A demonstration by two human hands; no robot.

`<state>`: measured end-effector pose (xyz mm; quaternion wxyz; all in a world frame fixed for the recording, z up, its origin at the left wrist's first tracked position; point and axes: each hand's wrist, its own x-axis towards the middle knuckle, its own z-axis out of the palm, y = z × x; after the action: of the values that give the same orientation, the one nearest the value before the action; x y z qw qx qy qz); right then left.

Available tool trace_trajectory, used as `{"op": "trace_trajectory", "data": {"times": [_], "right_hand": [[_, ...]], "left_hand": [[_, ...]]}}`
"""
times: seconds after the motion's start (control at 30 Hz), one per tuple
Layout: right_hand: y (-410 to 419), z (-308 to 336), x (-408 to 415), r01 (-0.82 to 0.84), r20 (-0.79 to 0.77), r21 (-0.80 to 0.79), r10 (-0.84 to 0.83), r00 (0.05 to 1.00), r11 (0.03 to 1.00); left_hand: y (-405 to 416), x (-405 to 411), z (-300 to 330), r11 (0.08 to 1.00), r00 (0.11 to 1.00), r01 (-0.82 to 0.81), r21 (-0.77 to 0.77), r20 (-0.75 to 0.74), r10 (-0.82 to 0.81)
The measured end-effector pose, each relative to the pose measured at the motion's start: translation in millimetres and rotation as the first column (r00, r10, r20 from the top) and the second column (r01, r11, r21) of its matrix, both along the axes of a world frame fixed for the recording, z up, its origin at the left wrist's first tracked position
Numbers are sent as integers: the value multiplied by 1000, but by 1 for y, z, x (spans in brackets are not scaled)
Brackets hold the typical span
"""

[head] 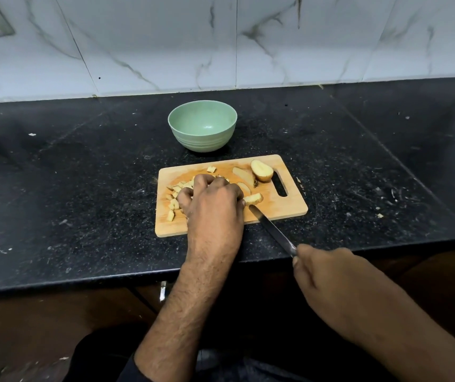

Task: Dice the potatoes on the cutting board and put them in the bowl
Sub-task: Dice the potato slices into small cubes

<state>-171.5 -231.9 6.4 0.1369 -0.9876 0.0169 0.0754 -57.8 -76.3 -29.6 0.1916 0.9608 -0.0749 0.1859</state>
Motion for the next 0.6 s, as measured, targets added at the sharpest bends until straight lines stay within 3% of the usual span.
{"op": "trace_trajectory", "data": {"times": [0.27,0.47,0.6], "right_hand": [[-14,4,14,122,33,52,-124,992,991],[-12,-3,26,115,-32,38,-114,993,993],[-8,-4,29,88,-51,50,-85,995,995]], "left_hand": [[-1,6,3,991,990,136,20,-52,-135],[-8,15,1,990,986,144,3,-89,-143],[-7,18,2,981,981,176,77,-95,-169]]}}
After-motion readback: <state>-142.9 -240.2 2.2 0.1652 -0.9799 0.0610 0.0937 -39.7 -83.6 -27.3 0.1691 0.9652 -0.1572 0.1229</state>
